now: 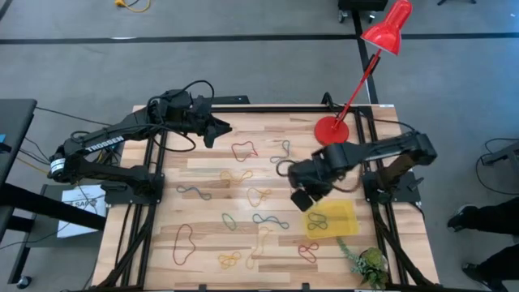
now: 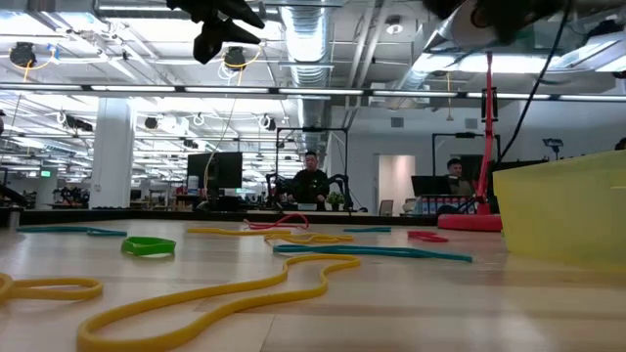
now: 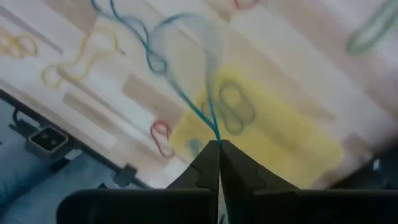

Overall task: Pick and place items into bin
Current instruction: Put the blue rubber band into the yellow bin

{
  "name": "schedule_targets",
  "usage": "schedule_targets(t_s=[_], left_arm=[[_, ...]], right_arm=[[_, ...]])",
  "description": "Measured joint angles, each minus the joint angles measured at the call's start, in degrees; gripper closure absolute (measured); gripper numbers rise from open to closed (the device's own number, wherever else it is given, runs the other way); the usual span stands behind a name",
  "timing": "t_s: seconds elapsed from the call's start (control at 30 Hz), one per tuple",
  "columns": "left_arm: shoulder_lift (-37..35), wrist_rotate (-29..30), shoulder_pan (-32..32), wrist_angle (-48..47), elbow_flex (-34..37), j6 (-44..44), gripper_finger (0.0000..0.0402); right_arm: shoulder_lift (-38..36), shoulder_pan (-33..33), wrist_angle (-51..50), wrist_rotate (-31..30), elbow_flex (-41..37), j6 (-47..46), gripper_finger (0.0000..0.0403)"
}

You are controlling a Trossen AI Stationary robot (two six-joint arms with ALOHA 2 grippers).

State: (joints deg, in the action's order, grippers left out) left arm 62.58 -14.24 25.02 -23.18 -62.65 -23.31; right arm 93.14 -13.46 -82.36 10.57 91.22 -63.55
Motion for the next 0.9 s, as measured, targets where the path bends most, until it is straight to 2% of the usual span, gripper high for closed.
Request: schedule_targets(t_s=[0.2, 0.47, 0.7, 0.9], left_arm=[[-0.02, -0.07, 0.00, 0.00, 0.00, 0.00, 0.0288], [-0.02, -0.46, -0.02, 0.27, 0.02, 0.00, 0.0287], [0.00, -1.60, -0.02, -0.07, 0.04, 0.00, 0.0287], [-0.02, -2.54, -0.04, -0.24, 0.04, -0.01, 0.0287]], right_arm=[[0.52, -8.04, -1.90, 0.24, -0.02, -10.04, 0.0402], [7.66, -14.95, -3.54, 0.11, -0.79, -21.88, 0.0403], [14.36, -15.22, -2.81, -0.02, -0.95, -21.63, 0.0403], [16.11, -12.63, -0.94, -1.88, -4.48, -20.82, 0.0403]])
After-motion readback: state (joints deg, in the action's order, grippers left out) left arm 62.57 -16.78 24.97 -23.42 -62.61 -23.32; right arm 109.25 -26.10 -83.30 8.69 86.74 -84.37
